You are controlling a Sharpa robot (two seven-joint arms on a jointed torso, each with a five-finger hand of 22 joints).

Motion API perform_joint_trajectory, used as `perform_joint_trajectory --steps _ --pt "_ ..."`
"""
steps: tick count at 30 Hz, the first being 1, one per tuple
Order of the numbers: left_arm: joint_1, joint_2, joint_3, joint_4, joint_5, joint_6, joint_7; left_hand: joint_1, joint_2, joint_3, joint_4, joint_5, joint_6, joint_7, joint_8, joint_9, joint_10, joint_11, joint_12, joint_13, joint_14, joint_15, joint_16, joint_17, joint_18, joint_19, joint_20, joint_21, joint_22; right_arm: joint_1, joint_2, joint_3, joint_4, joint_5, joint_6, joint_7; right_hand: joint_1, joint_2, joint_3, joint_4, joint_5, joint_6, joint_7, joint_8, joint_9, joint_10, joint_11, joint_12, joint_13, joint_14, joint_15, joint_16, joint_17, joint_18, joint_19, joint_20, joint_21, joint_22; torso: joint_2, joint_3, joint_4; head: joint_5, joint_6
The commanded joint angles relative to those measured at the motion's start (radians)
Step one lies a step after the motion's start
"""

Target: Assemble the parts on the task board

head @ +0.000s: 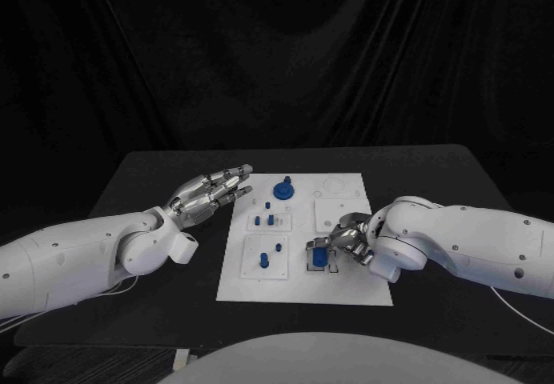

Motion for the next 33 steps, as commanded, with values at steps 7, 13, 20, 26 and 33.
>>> perform_joint_trajectory --steps 7,13,20,26,33 --pt "-0.002 0.003 0.001 0.000 0.006 0.022 0.001 0.011 -0.001 0.008 -0.002 0.006 0.006 0.004 0.007 0.001 0.000 0.007 0.004 0.001 -0.002 0.009 -0.004 -0.002 0.018 0.002 0.007 0.003 0.002 -0.004 0.004 0.000 0.000 -0.033 0.058 -0.012 0.019 -0.021 -0.032 -0.013 -0.058 -0.024 0.005 -0.005 -0.010 0.103 0.012 0.006 0.263 0.106 0.010 0.003 0.263 0.018 0.041 0.008 -0.016 0.196 0.000 0.0002 0.0006 0.005 0.000" --pt "-0.002 0.005 0.001 -0.002 0.006 0.026 -0.001 0.013 -0.001 0.010 -0.004 0.007 0.005 0.004 0.008 0.001 0.000 0.008 0.003 0.001 -0.001 0.013 -0.001 0.000 0.018 0.003 0.009 0.004 0.002 -0.004 0.006 0.000 0.001 -0.039 0.069 -0.014 0.020 -0.025 -0.060 -0.013 -0.109 -0.048 0.009 0.005 -0.013 0.103 0.017 0.006 0.263 0.106 0.013 0.003 0.263 0.019 0.040 0.011 -0.022 0.194 0.000 0.0001 0.0002 0.010 0.000" --pt "-0.002 0.005 0.001 -0.002 0.006 0.028 -0.004 0.014 -0.002 0.012 -0.004 0.008 0.006 0.005 0.010 0.001 0.001 0.008 0.004 0.001 0.001 0.018 0.002 0.002 0.018 0.003 0.011 0.004 0.002 -0.004 0.007 0.000 0.001 -0.051 0.071 -0.014 0.009 -0.026 -0.089 0.001 -0.160 -0.059 0.010 0.020 -0.014 0.103 0.018 0.006 0.263 0.106 0.014 0.003 0.263 0.021 0.039 0.013 -0.028 0.193 0.000 0.0003 0.0003 0.013 0.000" --pt "-0.002 0.006 0.001 -0.004 0.006 0.031 -0.007 0.014 -0.002 0.013 -0.004 0.008 0.008 0.006 0.011 0.002 0.001 0.009 0.006 0.001 0.002 0.021 0.004 0.003 0.017 0.004 0.012 0.004 0.002 -0.004 0.005 0.000 0.002 -0.060 0.070 -0.015 -0.005 -0.027 -0.110 0.018 -0.183 -0.061 0.009 0.036 -0.011 0.103 0.017 0.006 0.263 0.106 0.014 0.003 0.263 0.021 0.039 0.013 -0.033 0.191 0.000 0.0001 0.0003 0.013 0.000" --pt "-0.002 0.007 0.001 -0.005 0.006 0.034 -0.010 0.014 -0.003 0.014 -0.003 0.008 0.010 0.007 0.013 0.002 0.002 0.010 0.007 0.002 0.003 0.023 0.005 0.003 0.017 0.004 0.013 0.004 0.003 -0.004 0.002 0.000 0.001 -0.067 0.069 -0.017 -0.043 -0.017 -0.137 0.060 -0.184 -0.075 0.010 0.052 -0.011 0.103 0.017 0.006 0.263 0.106 0.014 0.003 0.263 0.023 0.038 0.013 -0.039 0.190 0.000 0.0002 0.0005 0.015 0.000"
